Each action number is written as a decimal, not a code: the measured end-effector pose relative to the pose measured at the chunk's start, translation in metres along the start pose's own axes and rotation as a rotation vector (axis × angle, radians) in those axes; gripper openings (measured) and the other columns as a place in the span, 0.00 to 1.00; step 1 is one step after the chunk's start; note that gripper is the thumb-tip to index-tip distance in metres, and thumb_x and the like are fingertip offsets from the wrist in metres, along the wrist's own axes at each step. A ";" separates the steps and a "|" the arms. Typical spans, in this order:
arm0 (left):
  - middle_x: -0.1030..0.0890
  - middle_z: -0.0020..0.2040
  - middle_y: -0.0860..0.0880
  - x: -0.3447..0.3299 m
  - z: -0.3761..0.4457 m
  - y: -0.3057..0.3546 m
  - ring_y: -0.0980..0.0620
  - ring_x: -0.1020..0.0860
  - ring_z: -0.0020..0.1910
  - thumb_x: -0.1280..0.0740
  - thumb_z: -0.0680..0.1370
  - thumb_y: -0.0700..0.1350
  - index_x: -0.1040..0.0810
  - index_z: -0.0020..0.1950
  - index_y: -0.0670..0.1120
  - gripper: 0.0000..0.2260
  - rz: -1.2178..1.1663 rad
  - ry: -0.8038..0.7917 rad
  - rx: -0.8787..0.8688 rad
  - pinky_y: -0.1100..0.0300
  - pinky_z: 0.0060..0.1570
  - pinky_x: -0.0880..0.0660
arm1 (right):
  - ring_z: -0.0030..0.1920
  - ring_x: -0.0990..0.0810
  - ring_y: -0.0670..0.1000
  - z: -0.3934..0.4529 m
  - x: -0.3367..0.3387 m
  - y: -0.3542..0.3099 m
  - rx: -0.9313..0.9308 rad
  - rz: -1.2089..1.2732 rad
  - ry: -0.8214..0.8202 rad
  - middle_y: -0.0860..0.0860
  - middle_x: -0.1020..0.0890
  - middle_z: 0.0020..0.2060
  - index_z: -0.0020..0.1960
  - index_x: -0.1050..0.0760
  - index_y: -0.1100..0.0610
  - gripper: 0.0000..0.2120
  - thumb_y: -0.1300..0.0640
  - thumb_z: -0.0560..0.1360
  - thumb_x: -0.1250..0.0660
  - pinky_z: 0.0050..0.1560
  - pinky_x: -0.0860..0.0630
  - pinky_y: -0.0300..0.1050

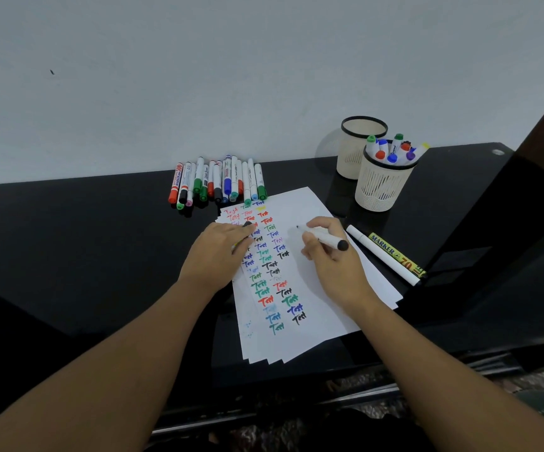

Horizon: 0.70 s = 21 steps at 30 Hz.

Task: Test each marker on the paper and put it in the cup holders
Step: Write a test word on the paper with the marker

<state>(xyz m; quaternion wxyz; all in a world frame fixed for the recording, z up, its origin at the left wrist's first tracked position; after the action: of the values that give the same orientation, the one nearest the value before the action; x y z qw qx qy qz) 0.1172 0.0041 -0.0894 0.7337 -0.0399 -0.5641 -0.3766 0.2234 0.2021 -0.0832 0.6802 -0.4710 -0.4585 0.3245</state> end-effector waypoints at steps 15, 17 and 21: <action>0.21 0.67 0.48 0.008 -0.003 0.002 0.49 0.23 0.65 0.38 0.84 0.45 0.24 0.72 0.46 0.16 -0.064 0.033 0.031 0.54 0.66 0.27 | 0.51 0.16 0.43 0.014 -0.002 -0.004 -0.075 0.059 -0.102 0.46 0.21 0.65 0.70 0.29 0.39 0.15 0.53 0.86 0.40 0.50 0.27 0.31; 0.21 0.68 0.47 0.011 -0.004 0.003 0.48 0.23 0.66 0.39 0.85 0.45 0.25 0.72 0.44 0.16 -0.059 0.045 0.054 0.54 0.67 0.28 | 0.42 0.14 0.46 0.020 -0.004 -0.006 -0.083 0.031 -0.109 0.47 0.18 0.60 0.72 0.36 0.39 0.18 0.53 0.86 0.38 0.46 0.24 0.33; 0.24 0.70 0.45 0.012 -0.004 0.004 0.46 0.24 0.67 0.43 0.86 0.45 0.28 0.74 0.44 0.17 -0.057 0.028 0.121 0.54 0.66 0.29 | 0.57 0.18 0.50 0.032 -0.008 -0.010 -0.012 -0.447 -0.193 0.48 0.18 0.63 0.70 0.32 0.47 0.16 0.47 0.83 0.35 0.59 0.22 0.51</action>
<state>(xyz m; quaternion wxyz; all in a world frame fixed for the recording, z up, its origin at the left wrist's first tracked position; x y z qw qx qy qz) 0.1236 -0.0008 -0.0788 0.7317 0.0262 -0.5763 -0.3630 0.1906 0.2027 -0.0724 0.6853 -0.3286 -0.6161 0.2067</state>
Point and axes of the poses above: each hand's wrist, its own z-axis towards the middle knuckle, its own x-axis out of the back of the hand, y = z × x, the point moved 8 cm from there along z, towards the middle knuckle
